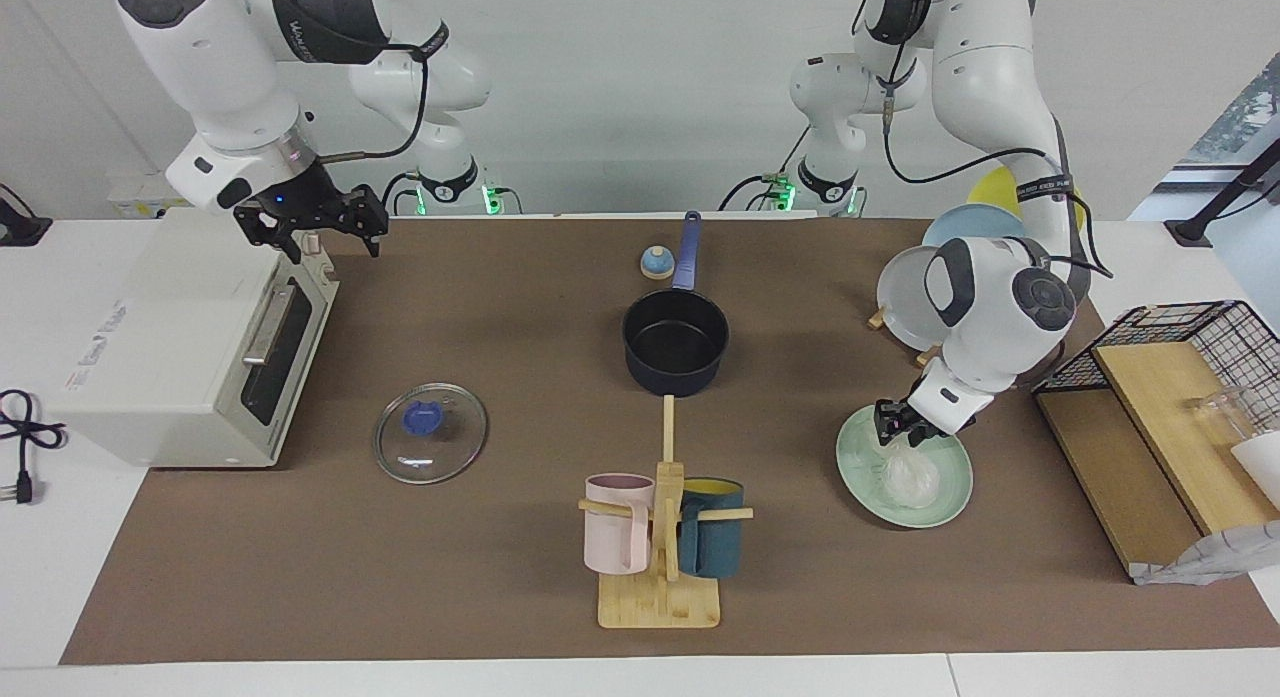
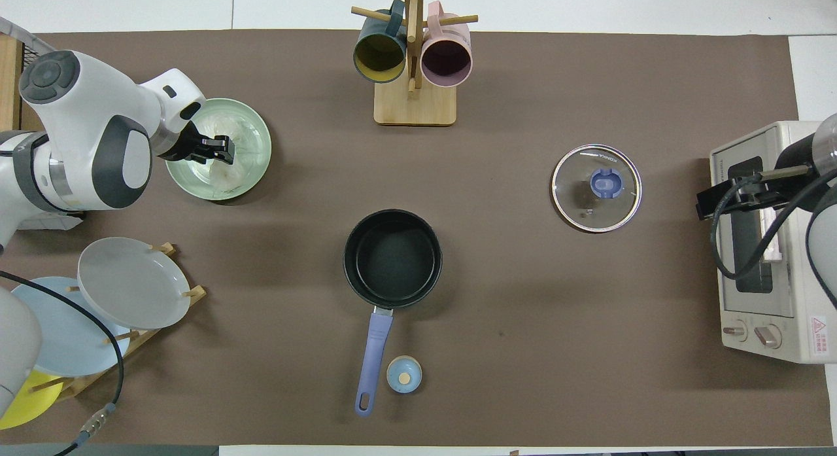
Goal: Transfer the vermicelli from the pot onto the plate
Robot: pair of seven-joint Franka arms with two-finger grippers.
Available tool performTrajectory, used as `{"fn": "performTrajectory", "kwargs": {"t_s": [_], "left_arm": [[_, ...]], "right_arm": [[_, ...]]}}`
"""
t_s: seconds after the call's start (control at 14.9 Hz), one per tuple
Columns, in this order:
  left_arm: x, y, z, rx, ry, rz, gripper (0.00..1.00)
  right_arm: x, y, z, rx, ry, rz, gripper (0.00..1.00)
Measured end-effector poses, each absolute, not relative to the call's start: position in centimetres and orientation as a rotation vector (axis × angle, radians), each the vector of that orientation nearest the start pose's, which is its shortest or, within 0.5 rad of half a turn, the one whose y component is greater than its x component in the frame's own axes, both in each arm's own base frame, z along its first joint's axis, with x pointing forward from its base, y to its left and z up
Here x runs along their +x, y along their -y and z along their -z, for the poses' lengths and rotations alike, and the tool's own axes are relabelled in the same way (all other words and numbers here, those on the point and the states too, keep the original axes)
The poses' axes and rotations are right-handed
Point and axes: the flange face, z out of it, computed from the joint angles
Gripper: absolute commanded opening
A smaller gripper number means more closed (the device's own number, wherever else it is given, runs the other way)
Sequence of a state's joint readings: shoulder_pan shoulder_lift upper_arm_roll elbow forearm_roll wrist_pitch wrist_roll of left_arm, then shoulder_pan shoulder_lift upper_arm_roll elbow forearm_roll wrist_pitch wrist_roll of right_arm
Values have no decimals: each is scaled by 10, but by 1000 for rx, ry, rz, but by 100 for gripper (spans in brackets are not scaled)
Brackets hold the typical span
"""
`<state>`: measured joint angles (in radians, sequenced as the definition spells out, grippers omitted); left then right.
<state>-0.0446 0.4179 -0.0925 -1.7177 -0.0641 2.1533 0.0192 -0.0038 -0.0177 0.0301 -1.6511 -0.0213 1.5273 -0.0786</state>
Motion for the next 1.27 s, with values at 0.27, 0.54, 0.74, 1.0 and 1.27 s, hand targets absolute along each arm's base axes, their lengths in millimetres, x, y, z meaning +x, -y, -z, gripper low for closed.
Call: {"fn": "performTrajectory", "kwargs": {"t_s": [0.27, 0.54, 0.74, 1.0, 1.27], "left_arm": [[656, 80, -415, -3224, -171, 38, 100], [622, 64, -515, -3209, -131, 25, 100], [577, 62, -578, -3200, -84, -29, 100], [537, 63, -604, -3188, -34, -90, 100], [525, 66, -586, -3177, -9, -157, 100]], "right_arm": [[541, -12, -593, -3152, 166, -168, 100], [541, -14, -594, -3152, 171, -166, 100], [541, -14, -594, -3152, 171, -165, 100], [541, -14, -594, -3152, 171, -164, 100], [541, -14, -594, -3152, 173, -164, 100]]}}
